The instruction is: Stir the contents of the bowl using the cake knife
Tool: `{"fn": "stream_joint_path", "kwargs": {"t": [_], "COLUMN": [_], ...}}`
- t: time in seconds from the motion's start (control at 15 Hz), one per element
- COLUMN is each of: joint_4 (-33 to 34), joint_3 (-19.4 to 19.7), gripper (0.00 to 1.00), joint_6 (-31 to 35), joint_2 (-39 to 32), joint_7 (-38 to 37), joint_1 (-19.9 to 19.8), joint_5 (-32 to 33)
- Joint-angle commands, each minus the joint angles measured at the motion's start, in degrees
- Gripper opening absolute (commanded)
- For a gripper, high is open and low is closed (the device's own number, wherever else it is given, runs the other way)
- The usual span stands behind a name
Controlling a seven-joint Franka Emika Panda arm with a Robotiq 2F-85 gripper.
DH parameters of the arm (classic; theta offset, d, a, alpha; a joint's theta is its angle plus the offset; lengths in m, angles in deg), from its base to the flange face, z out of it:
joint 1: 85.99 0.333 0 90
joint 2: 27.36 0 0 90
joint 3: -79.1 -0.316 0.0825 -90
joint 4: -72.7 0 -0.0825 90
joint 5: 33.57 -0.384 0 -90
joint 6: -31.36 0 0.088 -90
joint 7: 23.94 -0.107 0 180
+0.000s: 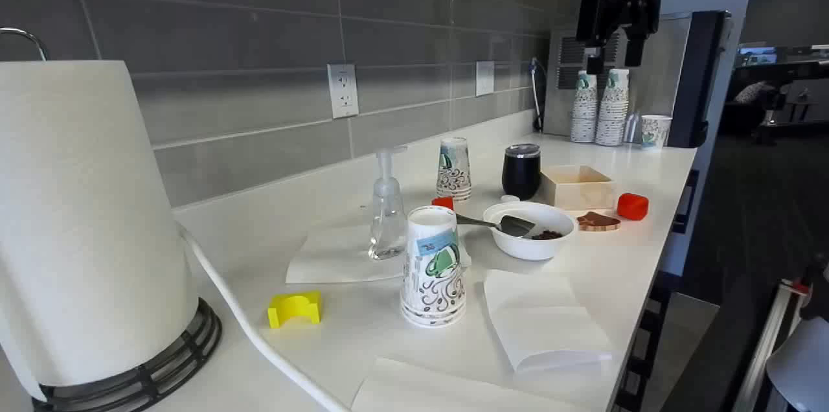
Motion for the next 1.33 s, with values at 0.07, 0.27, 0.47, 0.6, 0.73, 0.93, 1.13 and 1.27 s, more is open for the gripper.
{"fn": "stream_joint_path", "kwargs": {"t": [0.07, 0.27, 0.47, 0.6, 0.73, 0.93, 1.13, 1.27], "joint_4": [0.14, 1.01, 0.89, 0.4, 0.07, -0.07, -0.13, -0.36], "joint_3": [0.29, 0.89, 1.73, 2.53, 3.18, 3.66, 3.62, 3.17], "gripper": [1.0, 1.0, 1.0, 1.0, 1.0, 1.0, 1.0, 1.0], "joint_6": [-0.15, 0.32, 2.9, 5.71, 8.7, 14.21, 18.16, 20.04], "joint_2": [-0.06, -2.26, -4.37, -5.74, -7.6, -12.09, -16.07, -18.37], "joint_7": [-0.21, 3.16, 10.62, 15.25, 19.88, 26.53, 32.77, 36.41], "joint_1": [0.37, 1.89, 4.96, 6.83, 8.53, 10.99, 13.9, 15.99], "joint_5": [0.22, 0.24, 0.43, 0.37, 0.62, 0.87, 0.19, -0.18]}}
